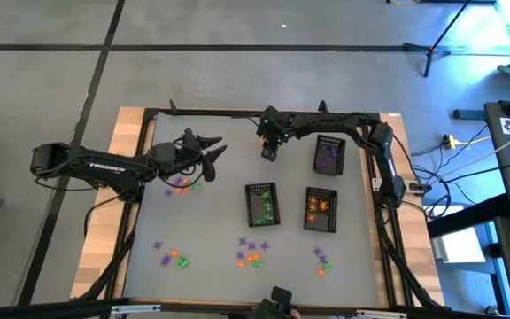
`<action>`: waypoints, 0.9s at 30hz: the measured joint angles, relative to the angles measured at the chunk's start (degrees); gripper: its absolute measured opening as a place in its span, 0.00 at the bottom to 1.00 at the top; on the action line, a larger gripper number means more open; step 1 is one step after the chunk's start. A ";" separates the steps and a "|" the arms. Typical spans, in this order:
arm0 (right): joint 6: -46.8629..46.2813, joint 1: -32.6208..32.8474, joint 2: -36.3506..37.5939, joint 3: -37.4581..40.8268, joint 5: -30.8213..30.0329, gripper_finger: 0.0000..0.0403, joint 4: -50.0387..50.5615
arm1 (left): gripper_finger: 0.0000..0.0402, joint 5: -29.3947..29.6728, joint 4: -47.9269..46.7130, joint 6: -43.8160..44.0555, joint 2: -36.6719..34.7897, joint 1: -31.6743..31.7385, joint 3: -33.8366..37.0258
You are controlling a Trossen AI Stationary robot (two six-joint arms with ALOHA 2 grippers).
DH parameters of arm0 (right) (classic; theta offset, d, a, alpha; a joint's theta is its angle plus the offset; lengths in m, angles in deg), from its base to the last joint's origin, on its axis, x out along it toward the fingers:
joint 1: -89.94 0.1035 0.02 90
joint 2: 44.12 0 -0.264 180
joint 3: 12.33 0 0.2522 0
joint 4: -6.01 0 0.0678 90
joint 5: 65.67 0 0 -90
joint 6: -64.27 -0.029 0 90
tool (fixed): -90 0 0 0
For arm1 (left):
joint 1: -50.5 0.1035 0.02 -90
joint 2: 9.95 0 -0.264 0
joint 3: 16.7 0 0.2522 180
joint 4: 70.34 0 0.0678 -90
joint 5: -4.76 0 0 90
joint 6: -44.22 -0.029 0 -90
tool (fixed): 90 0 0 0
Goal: Sort Halloween decoration
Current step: Put the orange spider toy into the bottom right bin
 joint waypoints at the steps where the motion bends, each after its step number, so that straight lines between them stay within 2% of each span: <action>1: 0.52 0.00 -0.03 -0.03 0.03 0.39 0.26 | 0.39 -0.02 -0.08 0.00 0.00 -0.02 0.00; 5: 1.98 0.02 -0.01 -0.11 -0.11 0.33 1.41 | 0.39 -0.07 -0.15 0.00 0.00 -0.02 0.00; 13: 2.44 0.07 0.02 -0.42 1.20 0.08 2.64 | 0.39 -0.08 -0.17 0.02 0.02 -0.02 0.00; 18: 2.63 0.07 0.07 -4.59 1.56 0.04 13.73 | 0.39 -0.22 -3.20 2.54 0.02 -0.02 -0.04; 20: 2.57 0.38 2.02 -4.84 1.53 0.04 17.19 | 0.39 -0.10 -5.42 3.40 0.02 -0.02 -0.04; 27: 2.01 0.79 18.12 1.45 5.97 0.04 13.00 | 0.39 0.74 -9.83 7.55 0.07 -0.01 -0.04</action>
